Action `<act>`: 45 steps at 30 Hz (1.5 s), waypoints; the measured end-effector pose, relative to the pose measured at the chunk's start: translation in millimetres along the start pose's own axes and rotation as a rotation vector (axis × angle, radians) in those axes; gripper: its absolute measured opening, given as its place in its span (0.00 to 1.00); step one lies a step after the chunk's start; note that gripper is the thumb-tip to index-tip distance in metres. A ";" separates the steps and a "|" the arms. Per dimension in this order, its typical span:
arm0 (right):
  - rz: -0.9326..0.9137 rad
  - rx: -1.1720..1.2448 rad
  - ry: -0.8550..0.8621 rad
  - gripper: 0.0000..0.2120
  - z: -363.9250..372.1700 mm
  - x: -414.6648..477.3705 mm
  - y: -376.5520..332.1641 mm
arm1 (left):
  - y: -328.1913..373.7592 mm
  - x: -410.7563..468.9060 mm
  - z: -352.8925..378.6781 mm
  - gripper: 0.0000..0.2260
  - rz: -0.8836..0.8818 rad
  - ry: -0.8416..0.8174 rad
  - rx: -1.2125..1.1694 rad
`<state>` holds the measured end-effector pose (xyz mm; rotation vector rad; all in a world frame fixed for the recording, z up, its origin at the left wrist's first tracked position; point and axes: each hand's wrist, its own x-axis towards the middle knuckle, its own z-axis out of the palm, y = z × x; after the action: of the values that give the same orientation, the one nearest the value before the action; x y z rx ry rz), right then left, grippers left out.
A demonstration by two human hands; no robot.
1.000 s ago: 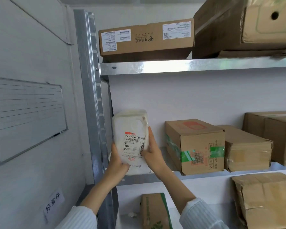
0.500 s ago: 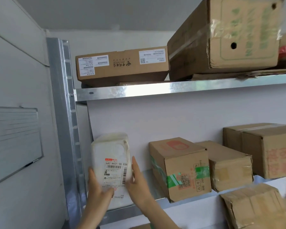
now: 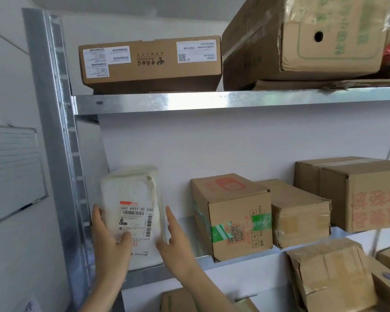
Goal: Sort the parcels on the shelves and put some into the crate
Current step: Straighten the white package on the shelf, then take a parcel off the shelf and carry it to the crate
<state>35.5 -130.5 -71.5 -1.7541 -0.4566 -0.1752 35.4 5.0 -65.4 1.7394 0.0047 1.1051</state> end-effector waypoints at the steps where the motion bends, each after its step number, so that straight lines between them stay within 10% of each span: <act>1: -0.008 0.007 -0.010 0.35 -5.1 -0.1 0.1 | 2.6 -1.4 0.2 0.35 0.023 0.014 0.038; 16: -0.187 0.123 -0.097 0.23 -138.1 -29.4 -10.4 | 99.8 -56.9 54.6 0.30 0.104 0.242 0.182; 22: -0.468 -0.024 0.258 0.19 -211.3 -31.5 -22.9 | 133.2 -71.2 108.4 0.22 0.007 -0.055 0.066; 25: -0.393 -0.227 0.477 0.16 -236.9 -10.2 -16.2 | 144.1 -58.8 136.8 0.19 -0.245 -0.253 0.033; 30: -0.065 -0.253 0.315 0.15 -249.1 14.2 3.5 | 125.5 -39.5 163.1 0.26 -0.410 -0.342 0.156; 45: -0.123 -0.374 0.295 0.20 -245.6 4.2 1.8 | 128.2 -49.7 159.5 0.21 -0.341 -0.299 0.053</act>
<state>71.3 -366.5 -13.7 -2.0222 -0.3293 -0.6313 52.9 -197.5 -10.3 1.8527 0.1416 0.5980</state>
